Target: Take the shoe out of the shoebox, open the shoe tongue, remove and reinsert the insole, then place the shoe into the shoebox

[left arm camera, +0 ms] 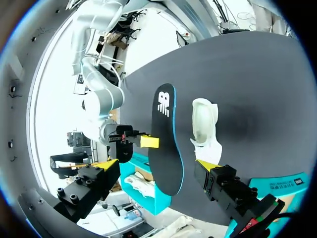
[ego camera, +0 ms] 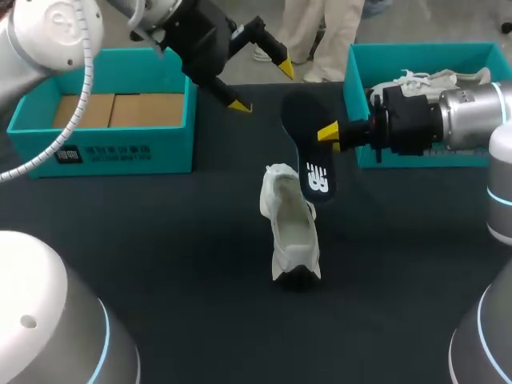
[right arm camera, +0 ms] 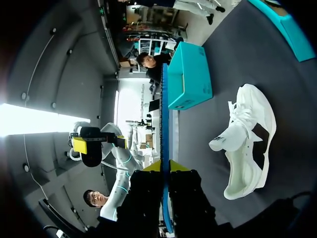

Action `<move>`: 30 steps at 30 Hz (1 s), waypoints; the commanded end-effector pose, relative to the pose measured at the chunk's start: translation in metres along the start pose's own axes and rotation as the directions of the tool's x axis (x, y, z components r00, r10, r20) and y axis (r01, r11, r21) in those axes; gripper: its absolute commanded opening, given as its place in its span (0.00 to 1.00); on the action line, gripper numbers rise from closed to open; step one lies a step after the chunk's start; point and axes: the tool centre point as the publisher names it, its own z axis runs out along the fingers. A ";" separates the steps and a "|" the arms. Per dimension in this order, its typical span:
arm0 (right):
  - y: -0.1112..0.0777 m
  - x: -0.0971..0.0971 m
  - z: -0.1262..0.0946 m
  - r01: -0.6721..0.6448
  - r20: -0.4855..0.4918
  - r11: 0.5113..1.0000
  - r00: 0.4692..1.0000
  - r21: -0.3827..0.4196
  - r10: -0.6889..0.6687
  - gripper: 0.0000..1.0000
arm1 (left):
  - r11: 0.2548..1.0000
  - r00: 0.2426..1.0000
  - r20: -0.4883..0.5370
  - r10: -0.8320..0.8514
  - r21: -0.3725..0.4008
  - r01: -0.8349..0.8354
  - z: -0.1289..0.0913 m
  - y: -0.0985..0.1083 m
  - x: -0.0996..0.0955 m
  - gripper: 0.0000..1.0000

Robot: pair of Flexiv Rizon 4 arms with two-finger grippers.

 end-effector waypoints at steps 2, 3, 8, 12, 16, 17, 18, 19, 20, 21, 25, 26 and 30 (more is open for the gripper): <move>0.002 0.001 0.002 0.000 0.005 1.000 1.000 -0.005 0.000 0.00 | 0.999 0.978 0.209 -0.017 -0.037 0.025 0.010 -0.006 0.010 1.00; 0.003 0.002 0.002 -0.003 0.007 1.000 1.000 -0.005 0.003 0.00 | 0.999 0.977 0.212 -0.021 -0.042 0.031 0.012 -0.005 0.011 1.00; 0.005 0.005 0.000 -0.006 0.015 1.000 1.000 -0.006 0.006 0.00 | 0.998 0.961 0.277 -0.010 -0.059 0.027 0.016 -0.003 0.017 1.00; 0.005 0.006 -0.002 -0.013 0.021 1.000 1.000 -0.008 0.013 0.00 | 0.997 0.954 0.301 -0.016 -0.066 0.038 0.017 -0.002 0.023 1.00; 0.005 0.007 -0.003 -0.030 0.014 1.000 0.999 -0.010 0.030 0.00 | 0.995 0.941 0.339 -0.004 -0.092 0.037 0.020 0.000 0.030 1.00; 0.004 0.008 -0.003 -0.040 0.009 0.999 0.999 -0.010 0.040 0.00 | 0.994 0.938 0.348 -0.003 -0.097 0.039 0.021 0.000 0.032 1.00; 0.004 0.009 -0.003 -0.041 0.006 0.999 0.999 -0.010 0.041 0.00 | 0.993 0.929 0.369 -0.001 -0.110 0.044 0.022 0.000 0.033 1.00; 0.004 0.010 -0.003 -0.045 0.005 0.999 0.999 -0.010 0.045 0.00 | 0.992 0.926 0.377 0.000 -0.120 0.049 0.024 0.001 0.035 1.00; 0.004 0.011 -0.004 -0.047 0.005 0.999 0.999 -0.010 0.047 0.00 | 0.990 0.919 0.395 -0.002 -0.126 0.056 0.026 0.001 0.037 1.00; 0.005 0.012 -0.004 -0.050 0.004 0.999 0.999 -0.011 0.050 0.00 | 0.990 0.913 0.407 -0.002 -0.130 0.060 0.026 0.001 0.037 1.00; 0.006 0.017 -0.005 -0.062 -0.010 0.998 0.998 -0.020 0.062 0.00 | 0.982 0.894 0.447 0.002 -0.168 0.082 0.032 0.004 0.041 1.00; 0.007 0.018 -0.005 -0.064 -0.015 0.998 0.998 -0.021 0.064 0.00 | 0.980 0.886 0.464 0.003 -0.179 0.091 0.033 0.005 0.041 1.00; 0.008 0.023 -0.004 -0.066 -0.028 0.998 0.997 -0.024 0.065 0.00 | 0.978 0.878 0.479 -0.008 -0.181 0.108 0.041 0.008 0.043 1.00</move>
